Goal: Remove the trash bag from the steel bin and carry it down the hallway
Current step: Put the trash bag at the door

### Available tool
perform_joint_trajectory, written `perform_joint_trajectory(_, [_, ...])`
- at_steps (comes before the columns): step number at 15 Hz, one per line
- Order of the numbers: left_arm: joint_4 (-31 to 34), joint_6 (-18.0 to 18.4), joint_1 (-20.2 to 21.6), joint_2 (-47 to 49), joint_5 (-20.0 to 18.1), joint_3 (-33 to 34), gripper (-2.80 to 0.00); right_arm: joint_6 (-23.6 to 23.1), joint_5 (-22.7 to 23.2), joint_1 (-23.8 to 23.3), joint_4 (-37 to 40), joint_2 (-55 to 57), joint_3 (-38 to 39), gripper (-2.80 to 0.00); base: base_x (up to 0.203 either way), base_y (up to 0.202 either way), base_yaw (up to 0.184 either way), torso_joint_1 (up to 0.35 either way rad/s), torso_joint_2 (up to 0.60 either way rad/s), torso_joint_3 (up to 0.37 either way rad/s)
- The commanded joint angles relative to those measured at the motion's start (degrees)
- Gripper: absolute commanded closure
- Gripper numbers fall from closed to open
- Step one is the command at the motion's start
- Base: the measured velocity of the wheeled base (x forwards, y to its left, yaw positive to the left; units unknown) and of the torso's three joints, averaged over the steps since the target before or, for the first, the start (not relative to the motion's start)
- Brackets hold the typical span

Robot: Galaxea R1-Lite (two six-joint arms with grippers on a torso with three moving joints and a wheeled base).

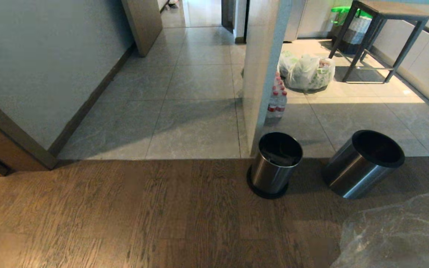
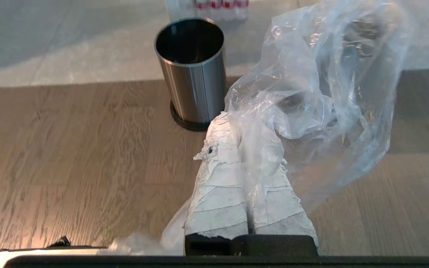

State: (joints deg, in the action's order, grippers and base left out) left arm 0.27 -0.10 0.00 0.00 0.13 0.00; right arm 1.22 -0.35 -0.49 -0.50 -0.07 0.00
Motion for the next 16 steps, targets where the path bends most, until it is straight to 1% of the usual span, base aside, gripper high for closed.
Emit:
perform_joint_trajectory(1, [0.00, 0.01, 0.00, 0.00, 0.04, 0.00, 0.00, 0.01, 0.00, 0.05, -0.03, 0.07, 0.09, 0.00, 0.000, 0.000, 0.000, -0.001, 0.00, 0.201])
perform_joint_trajectory(12, [0.00, 0.01, 0.00, 0.00, 0.04, 0.00, 0.00, 0.01, 0.00, 0.01, -0.03, 0.07, 0.09, 0.00, 0.000, 0.000, 0.000, 0.001, 0.00, 0.201])
perform_joint_trajectory(16, [0.00, 0.01, 0.00, 0.00, 0.04, 0.00, 0.00, 0.01, 0.00, -0.01, -0.03, 0.07, 0.09, 0.00, 0.000, 0.000, 0.000, 0.004, 0.00, 0.073])
